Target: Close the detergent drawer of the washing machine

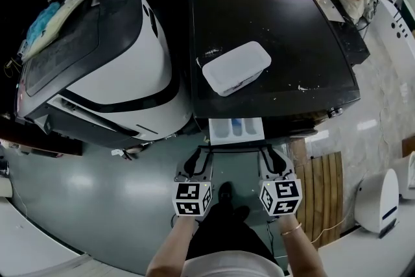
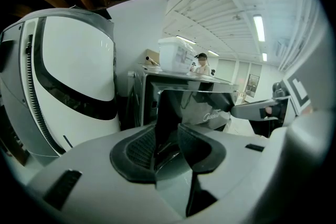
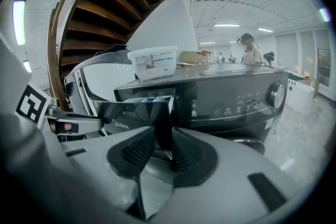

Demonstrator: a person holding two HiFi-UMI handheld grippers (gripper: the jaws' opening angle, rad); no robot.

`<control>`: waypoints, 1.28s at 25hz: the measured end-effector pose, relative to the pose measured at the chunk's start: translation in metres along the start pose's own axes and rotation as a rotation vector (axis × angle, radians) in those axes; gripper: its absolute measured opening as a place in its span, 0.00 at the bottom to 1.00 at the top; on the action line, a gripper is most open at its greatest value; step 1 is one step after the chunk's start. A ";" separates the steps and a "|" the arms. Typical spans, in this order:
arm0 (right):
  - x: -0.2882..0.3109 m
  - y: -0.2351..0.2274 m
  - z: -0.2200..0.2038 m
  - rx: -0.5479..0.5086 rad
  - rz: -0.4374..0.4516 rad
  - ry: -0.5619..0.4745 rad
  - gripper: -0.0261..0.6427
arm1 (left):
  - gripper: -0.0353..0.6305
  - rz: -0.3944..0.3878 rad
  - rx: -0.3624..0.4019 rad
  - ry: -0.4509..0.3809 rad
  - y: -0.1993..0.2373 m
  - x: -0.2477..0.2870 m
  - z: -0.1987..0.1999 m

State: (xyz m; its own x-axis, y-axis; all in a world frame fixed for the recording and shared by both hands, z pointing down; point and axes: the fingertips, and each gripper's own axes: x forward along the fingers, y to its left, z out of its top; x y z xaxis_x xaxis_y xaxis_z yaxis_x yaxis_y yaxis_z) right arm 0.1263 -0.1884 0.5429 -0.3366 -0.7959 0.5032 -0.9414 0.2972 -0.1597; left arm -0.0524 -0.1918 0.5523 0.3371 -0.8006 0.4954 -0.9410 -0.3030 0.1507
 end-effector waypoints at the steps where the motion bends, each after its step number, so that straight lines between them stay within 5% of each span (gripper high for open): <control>1: 0.002 0.000 0.001 0.000 -0.001 -0.001 0.18 | 0.24 0.000 0.000 -0.001 0.001 0.001 0.001; 32: 0.035 -0.008 0.025 0.016 -0.039 -0.016 0.18 | 0.24 -0.005 -0.005 -0.014 0.018 0.033 0.025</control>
State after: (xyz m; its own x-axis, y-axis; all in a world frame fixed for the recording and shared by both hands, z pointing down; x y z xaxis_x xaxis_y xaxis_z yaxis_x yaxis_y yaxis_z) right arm 0.1216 -0.2318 0.5405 -0.2995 -0.8150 0.4961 -0.9541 0.2571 -0.1537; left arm -0.0573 -0.2369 0.5501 0.3419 -0.8064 0.4825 -0.9395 -0.3043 0.1571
